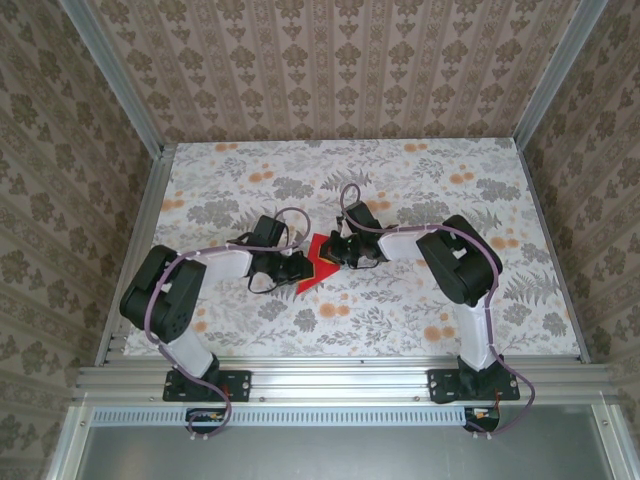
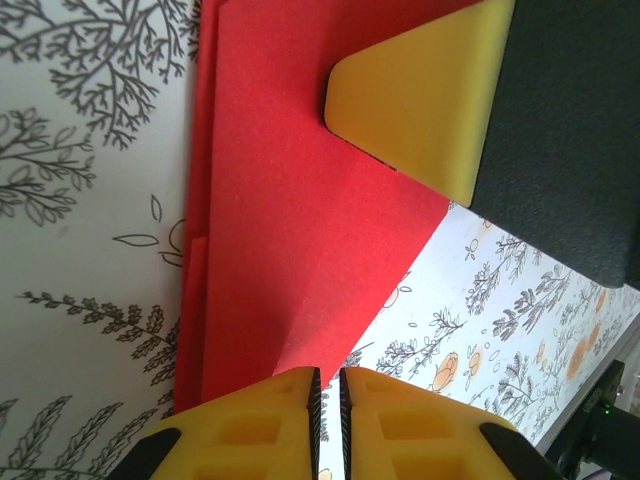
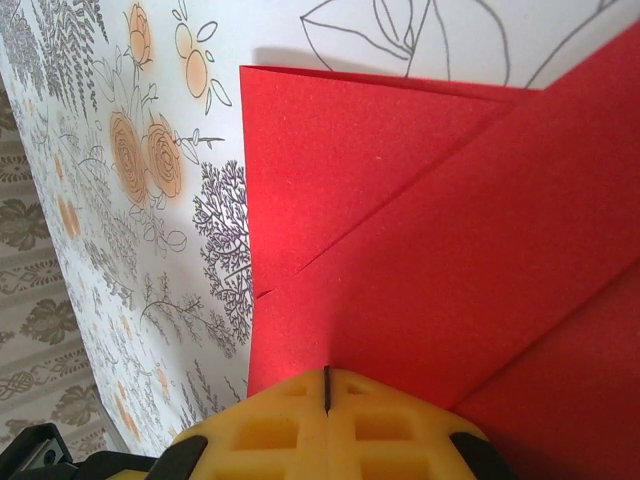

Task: Fold a paper plane with a square sheet of paper (pick it up from the middle)
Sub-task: Fourth fold the wing at the center of the table.

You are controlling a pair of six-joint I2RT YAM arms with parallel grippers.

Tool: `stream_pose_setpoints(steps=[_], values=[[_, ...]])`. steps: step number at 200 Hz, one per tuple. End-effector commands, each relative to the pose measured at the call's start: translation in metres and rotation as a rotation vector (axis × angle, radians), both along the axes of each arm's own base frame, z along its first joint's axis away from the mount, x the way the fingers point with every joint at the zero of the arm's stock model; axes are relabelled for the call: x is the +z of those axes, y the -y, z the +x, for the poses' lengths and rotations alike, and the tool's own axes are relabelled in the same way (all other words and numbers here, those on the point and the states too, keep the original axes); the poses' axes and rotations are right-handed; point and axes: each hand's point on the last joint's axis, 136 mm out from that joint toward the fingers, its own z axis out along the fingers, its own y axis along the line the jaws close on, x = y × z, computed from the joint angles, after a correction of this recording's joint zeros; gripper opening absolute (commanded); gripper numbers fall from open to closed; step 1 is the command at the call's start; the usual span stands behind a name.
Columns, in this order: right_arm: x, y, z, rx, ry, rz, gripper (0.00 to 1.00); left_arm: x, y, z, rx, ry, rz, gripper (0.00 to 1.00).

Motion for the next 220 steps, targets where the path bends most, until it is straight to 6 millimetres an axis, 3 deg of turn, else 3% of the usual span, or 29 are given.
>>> stream_pose_setpoints(steps=[1,76,161,183,220], values=[[-0.032,0.015,-0.008,-0.047,-0.074,-0.091,0.03,-0.003,0.000,-0.011,-0.040,-0.028,0.009,0.16],[-0.052,0.033,-0.008,-0.115,-0.122,-0.167,0.03,-0.021,-0.027,-0.033,-0.039,-0.054,0.122,0.15],[-0.055,0.035,-0.011,-0.114,-0.129,-0.175,0.03,-0.048,-0.047,-0.066,-0.003,-0.141,0.135,0.15],[-0.053,0.034,-0.010,-0.111,-0.125,-0.171,0.03,-0.036,-0.045,-0.061,0.001,-0.117,0.111,0.14],[-0.054,0.033,-0.010,-0.109,-0.127,-0.170,0.03,0.011,-0.024,-0.028,0.013,0.010,-0.007,0.15]])
